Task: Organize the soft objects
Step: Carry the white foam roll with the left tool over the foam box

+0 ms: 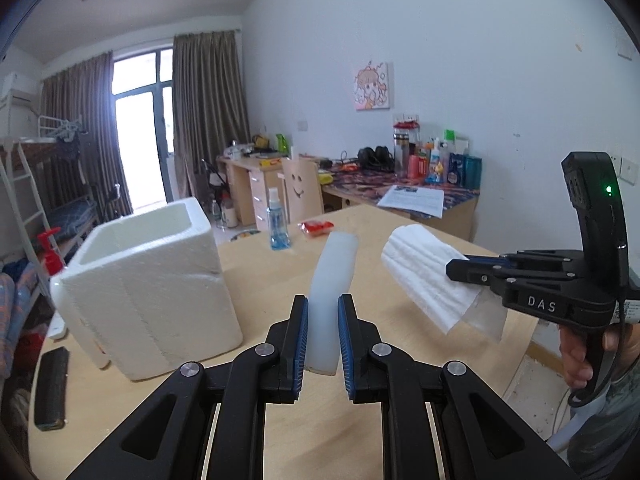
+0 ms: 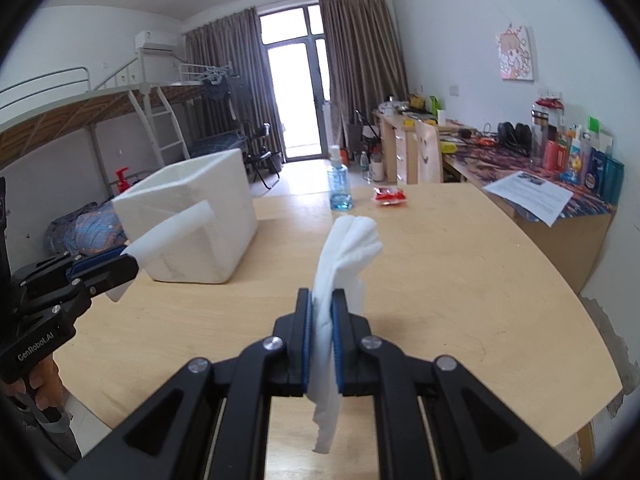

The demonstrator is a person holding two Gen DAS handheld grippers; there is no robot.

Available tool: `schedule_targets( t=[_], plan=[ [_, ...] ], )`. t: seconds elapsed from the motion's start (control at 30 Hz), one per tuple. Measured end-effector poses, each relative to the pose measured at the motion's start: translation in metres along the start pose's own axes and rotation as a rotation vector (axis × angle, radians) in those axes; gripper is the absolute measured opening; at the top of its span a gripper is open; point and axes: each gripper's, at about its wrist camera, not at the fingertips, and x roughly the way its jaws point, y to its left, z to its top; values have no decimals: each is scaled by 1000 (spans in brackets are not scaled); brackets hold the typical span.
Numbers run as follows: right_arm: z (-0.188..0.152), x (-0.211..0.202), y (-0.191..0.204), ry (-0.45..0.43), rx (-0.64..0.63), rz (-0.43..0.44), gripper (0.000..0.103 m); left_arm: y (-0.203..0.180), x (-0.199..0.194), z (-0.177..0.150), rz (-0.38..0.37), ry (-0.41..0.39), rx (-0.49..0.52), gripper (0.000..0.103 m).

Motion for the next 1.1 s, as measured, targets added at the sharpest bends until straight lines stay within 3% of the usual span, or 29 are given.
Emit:
schedule_targets(
  t=[0.6, 1.1],
  plan=[
    [0, -35, 38, -83, -68, 102, 12, -4, -64, -11, 84, -71, -29, 16],
    [-5, -48, 94, -131, -164, 193, 12, 19, -123, -22, 229, -171, -93, 16]
  ],
)
